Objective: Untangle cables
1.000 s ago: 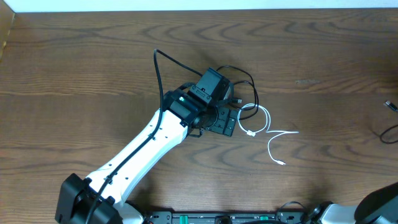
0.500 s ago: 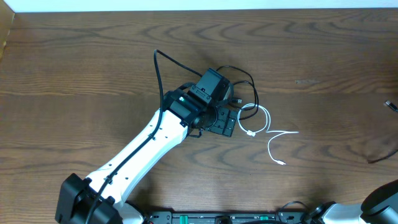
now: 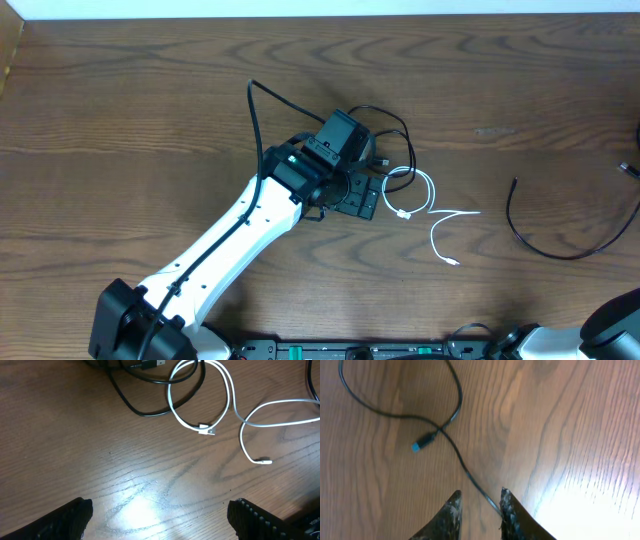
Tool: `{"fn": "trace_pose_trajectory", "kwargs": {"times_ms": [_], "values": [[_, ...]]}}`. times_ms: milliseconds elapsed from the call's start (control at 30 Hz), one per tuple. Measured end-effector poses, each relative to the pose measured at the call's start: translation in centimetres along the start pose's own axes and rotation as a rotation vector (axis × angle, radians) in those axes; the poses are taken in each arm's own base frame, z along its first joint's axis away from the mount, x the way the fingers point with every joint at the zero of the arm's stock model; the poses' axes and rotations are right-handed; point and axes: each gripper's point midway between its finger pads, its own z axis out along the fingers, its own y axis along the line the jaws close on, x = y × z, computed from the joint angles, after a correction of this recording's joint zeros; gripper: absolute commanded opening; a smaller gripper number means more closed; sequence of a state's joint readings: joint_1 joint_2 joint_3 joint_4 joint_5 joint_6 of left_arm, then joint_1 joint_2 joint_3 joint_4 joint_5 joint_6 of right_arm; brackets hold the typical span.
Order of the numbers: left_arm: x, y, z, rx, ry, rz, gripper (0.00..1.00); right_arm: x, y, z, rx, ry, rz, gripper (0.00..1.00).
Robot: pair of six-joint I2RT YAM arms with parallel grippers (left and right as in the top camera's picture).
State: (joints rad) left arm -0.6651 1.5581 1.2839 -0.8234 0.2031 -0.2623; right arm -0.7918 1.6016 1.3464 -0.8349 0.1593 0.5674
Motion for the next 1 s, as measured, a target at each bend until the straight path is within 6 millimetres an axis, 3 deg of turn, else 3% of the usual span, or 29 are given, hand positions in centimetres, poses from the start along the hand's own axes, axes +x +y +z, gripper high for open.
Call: {"fn": "trace_pose_trajectory", "kwargs": {"times_ms": [100, 300, 500, 833, 1000], "values": [[0.0, 0.0, 0.0, 0.000, 0.000, 0.000, 0.91, 0.8, -0.3, 0.2, 0.010, 0.028, -0.004, 0.29], [0.0, 0.0, 0.0, 0.000, 0.000, 0.000, 0.91, 3.4, -1.5, 2.6, 0.035, 0.075, -0.004, 0.52], [0.1, 0.0, 0.0, -0.001, 0.003, 0.000, 0.91, 6.4, -2.1, 6.0, 0.004, 0.088, -0.022, 0.57], [0.1, 0.0, 0.0, -0.001, 0.003, -0.001, 0.91, 10.1, -1.7, 8.9, -0.104, 0.112, -0.050, 0.58], [0.1, 0.0, 0.0, -0.001, 0.003, 0.000, 0.91, 11.4, -2.1, 9.2, -0.110, 0.142, -0.066, 0.39]]}}
